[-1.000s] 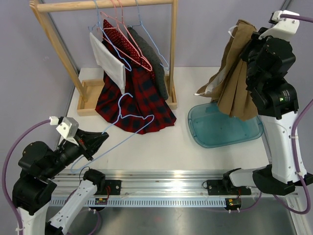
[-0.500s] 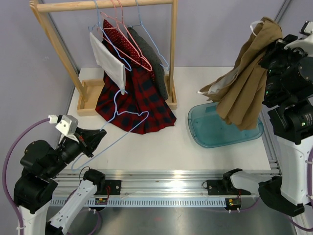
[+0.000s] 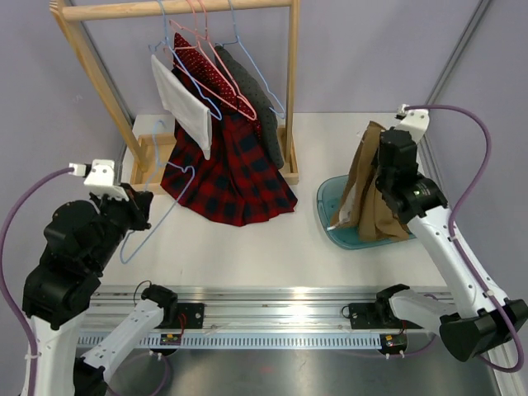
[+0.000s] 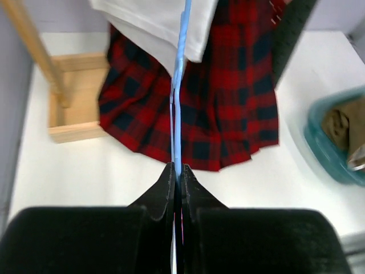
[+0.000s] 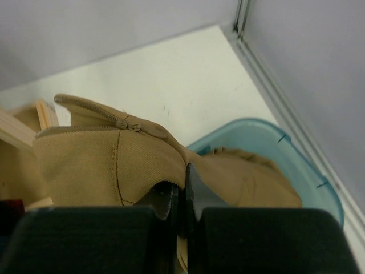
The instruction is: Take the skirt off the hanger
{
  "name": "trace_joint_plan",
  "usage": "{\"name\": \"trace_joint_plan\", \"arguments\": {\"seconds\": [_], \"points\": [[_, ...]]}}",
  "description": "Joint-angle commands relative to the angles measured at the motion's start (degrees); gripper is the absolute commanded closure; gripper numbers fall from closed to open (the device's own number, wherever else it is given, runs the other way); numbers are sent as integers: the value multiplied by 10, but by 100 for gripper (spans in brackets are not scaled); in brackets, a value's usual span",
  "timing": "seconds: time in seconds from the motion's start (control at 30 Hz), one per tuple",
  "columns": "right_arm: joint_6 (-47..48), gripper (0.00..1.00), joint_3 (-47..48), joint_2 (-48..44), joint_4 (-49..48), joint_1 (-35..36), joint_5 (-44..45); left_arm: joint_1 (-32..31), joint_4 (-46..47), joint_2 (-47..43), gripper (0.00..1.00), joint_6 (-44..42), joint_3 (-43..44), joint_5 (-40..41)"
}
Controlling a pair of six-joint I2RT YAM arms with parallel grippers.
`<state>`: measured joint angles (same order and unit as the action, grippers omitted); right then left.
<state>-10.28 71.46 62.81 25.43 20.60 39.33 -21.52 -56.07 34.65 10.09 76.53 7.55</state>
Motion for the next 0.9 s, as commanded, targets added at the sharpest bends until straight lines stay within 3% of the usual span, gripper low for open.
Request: {"name": "trace_joint_plan", "arguments": {"seconds": [0.0,0.03,0.07,0.1,0.13,0.23,0.5,0.7,0.87], "points": [[-114,100,-28,-21,-22,-1,-12,0,19,51,100,-9,97,113],[-132,87,-40,-30,-14,0,-38,-1,19,70,100,-10,115,122],[-148,56,-56,-38,-10,0,-57,0,21,85,100,-13,134,131],[-168,13,-94,-45,-19,-1,-81,0,24,100,100,-19,172,154],[-177,1,-112,-58,-23,0,-126,0,25,137,100,-22,191,167],[-217,1,-167,-69,-24,-1,-195,0,56,209,100,-37,262,208],[-243,1,-249,-135,-2,-1,-270,24,163,384,100,-96,393,275],[-265,1,-293,-211,9,0,-403,98,218,483,100,-104,475,236],[-245,1,-292,-260,37,0,-419,147,204,556,100,-71,554,197]]}}
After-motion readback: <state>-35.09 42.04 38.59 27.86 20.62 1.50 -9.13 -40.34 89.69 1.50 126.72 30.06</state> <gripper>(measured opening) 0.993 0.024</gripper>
